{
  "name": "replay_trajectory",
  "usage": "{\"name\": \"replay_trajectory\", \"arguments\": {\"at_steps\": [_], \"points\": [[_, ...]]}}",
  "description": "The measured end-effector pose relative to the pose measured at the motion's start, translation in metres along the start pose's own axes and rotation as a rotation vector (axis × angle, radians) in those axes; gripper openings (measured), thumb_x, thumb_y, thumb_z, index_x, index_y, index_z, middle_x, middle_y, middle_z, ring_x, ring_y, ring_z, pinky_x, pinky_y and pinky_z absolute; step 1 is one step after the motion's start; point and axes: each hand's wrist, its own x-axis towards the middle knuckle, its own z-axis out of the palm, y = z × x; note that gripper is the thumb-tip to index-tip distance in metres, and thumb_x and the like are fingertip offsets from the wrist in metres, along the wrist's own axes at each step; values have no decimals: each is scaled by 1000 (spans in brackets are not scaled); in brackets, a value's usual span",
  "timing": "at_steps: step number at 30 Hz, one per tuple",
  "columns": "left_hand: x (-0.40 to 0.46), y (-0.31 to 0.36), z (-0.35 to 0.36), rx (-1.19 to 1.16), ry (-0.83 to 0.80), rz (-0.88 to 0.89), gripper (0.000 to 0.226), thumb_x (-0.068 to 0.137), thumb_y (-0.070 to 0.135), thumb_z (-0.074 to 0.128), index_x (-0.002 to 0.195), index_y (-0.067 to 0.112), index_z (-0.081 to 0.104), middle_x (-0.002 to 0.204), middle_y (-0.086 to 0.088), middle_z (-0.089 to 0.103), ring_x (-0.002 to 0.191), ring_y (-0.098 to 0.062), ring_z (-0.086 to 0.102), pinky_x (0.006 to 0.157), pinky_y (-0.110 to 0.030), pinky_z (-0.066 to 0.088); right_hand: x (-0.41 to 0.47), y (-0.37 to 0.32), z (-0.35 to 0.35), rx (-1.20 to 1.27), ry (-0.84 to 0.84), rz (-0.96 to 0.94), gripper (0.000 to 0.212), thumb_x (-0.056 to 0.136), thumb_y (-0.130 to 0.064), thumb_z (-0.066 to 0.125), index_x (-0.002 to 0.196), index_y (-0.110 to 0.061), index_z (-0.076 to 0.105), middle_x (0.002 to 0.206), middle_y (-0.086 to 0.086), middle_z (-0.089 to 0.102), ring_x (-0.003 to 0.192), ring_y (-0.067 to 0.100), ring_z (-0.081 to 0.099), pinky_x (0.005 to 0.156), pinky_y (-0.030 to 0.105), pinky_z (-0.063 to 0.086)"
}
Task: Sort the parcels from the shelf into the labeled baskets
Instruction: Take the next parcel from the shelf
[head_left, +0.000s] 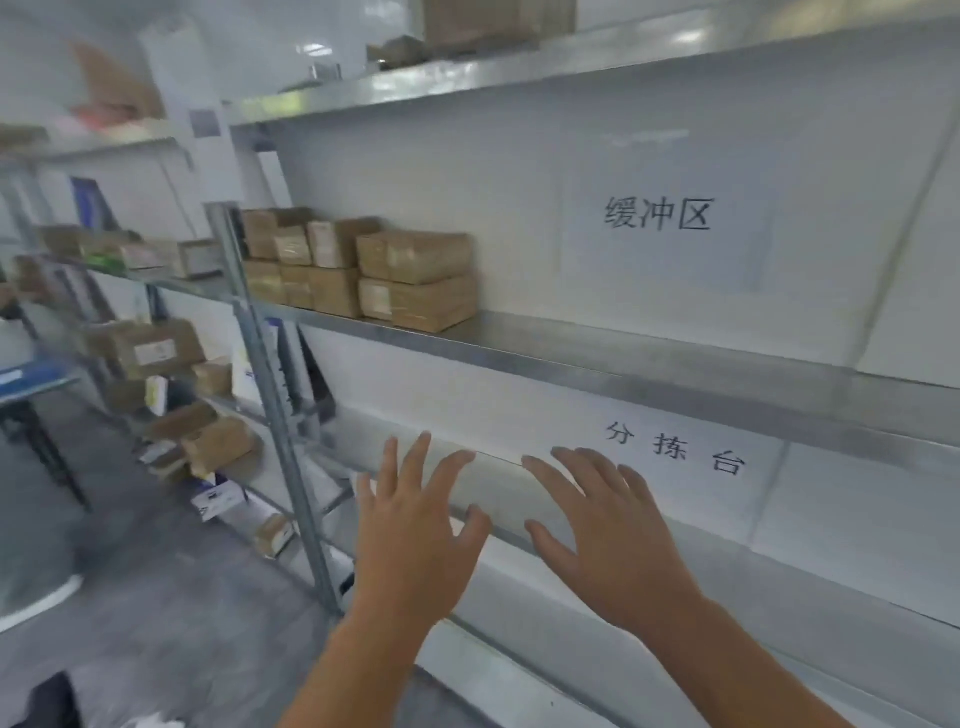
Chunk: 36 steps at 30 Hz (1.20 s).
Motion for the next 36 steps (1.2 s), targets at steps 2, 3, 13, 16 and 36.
{"name": "replay_trajectory", "arguments": {"at_steps": [2,3,13,16,36], "points": [[16,-31,-14,8,33,-43,55,95,56,44,149,49,38,171,3,22,161,-27,1,128,-58,13,35,-23,15,43,9,-67,57,97,-54,49,151,-35,46,150,-2,55,139,25,51,108,53,48],[26,-44,-19,5,53,-60,55,94,56,45,148,49,40,171,3,23,161,-27,1,128,-58,13,53,-32,22,63,15,-92,57,98,-55,48,152,-35,45,151,-2,54,139,26,50,108,53,47],[192,-77,-32,2,145,-56,55,98,53,49,152,47,37,171,4,21,161,-23,2,130,-53,14,246,-30,59,329,138,-103,60,98,-58,40,154,-37,42,147,-9,52,133,18,48,107,41,45],[262,-60,-46,-25,185,4,57,99,48,49,154,35,42,166,-1,32,157,-25,18,128,-49,22,321,-4,67,425,143,-52,61,96,-50,51,153,-31,43,144,-3,52,127,25,49,101,46,49],[406,-73,-49,-434,302,36,36,93,63,52,124,46,47,102,5,66,77,-14,67,62,-27,52,455,8,80,1223,258,385,89,82,-62,79,154,-44,30,138,-8,54,114,3,61,91,28,54]]}}
